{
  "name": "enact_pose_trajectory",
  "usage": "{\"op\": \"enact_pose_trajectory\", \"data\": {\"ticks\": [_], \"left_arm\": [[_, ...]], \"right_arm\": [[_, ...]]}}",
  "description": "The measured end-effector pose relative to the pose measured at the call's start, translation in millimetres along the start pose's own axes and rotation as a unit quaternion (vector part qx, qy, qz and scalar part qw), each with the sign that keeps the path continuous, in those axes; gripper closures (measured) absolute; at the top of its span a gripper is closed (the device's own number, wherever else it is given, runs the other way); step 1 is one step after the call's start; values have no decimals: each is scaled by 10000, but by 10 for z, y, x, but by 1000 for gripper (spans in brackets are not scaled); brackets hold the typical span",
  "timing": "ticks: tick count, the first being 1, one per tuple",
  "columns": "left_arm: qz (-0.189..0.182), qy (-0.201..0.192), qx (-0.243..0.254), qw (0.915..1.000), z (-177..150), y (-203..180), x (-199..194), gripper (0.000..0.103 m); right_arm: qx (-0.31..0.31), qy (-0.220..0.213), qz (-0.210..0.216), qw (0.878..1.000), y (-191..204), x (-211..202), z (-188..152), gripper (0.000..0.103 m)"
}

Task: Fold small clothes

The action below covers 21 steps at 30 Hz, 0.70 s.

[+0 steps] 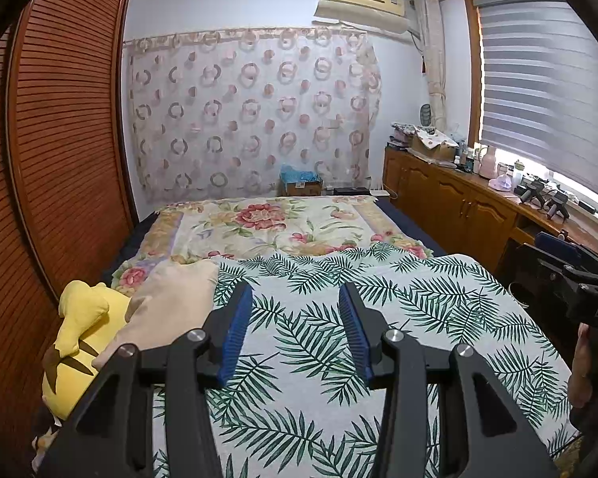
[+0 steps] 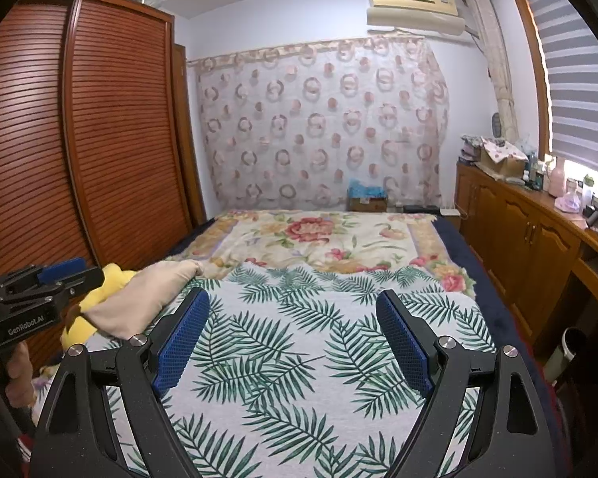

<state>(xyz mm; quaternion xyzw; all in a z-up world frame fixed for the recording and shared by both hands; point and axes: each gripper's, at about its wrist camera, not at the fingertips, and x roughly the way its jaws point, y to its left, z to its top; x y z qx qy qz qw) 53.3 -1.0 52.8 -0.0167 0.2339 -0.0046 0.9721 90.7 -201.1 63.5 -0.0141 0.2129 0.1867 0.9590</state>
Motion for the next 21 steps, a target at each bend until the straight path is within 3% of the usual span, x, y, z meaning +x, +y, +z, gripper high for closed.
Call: {"op": "enact_pose_trajectory", "data": {"ticks": [21], "left_arm": [[70, -37, 12, 10000, 37, 27, -57, 58]], "right_arm": [[4, -39, -10, 10000, -4, -36, 23, 15]]}}
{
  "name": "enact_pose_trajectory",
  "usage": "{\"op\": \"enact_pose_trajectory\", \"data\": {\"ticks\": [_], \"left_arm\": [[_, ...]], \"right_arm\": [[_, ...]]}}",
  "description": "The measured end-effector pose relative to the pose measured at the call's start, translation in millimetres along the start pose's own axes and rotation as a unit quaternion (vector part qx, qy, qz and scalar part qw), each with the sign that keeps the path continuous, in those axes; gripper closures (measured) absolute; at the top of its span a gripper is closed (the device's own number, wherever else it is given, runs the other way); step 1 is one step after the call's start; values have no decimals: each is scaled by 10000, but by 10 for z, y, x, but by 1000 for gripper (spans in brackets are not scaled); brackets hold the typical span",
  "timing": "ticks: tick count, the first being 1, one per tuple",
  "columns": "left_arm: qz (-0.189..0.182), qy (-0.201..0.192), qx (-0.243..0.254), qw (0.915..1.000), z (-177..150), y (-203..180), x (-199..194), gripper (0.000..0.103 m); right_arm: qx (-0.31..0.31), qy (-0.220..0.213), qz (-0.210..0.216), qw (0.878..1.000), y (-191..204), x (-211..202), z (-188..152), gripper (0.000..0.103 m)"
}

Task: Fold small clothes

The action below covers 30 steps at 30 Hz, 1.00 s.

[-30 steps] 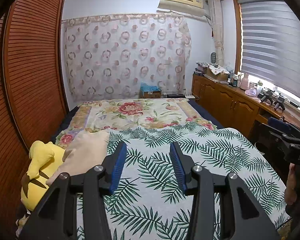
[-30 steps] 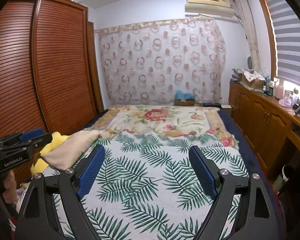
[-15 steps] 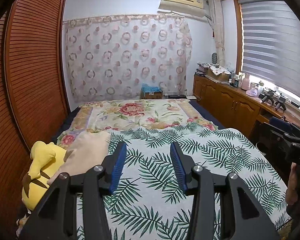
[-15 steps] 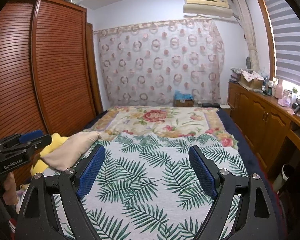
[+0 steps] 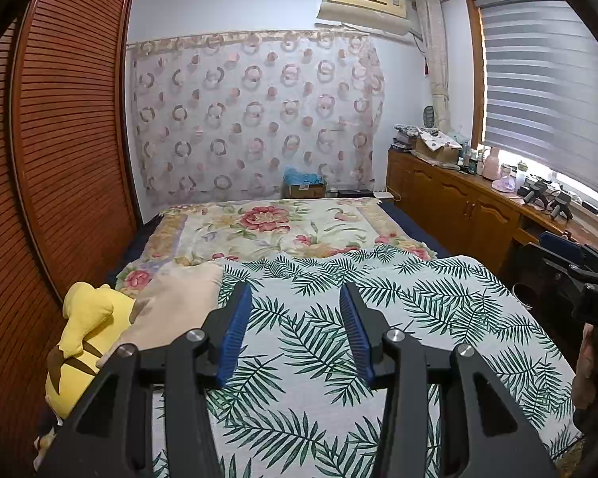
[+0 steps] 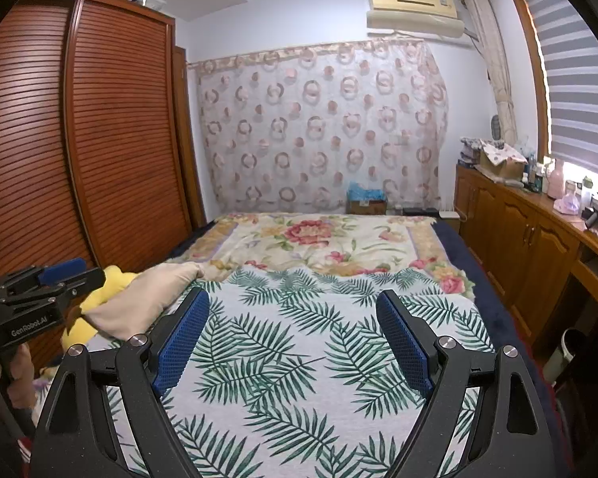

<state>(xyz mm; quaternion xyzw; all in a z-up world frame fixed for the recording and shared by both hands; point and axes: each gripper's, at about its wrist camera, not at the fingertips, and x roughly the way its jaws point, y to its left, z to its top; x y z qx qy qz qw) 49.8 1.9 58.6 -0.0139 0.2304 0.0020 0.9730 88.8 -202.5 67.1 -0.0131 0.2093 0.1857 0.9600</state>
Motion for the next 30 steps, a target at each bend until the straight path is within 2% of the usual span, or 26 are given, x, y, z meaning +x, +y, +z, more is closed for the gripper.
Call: {"op": "enact_pose_trajectory", "data": {"ticks": [30], "left_arm": [[22, -30, 18, 10000, 25, 22, -8, 57]], "right_arm": [[6, -7, 4, 10000, -12, 8, -8, 15]]}}
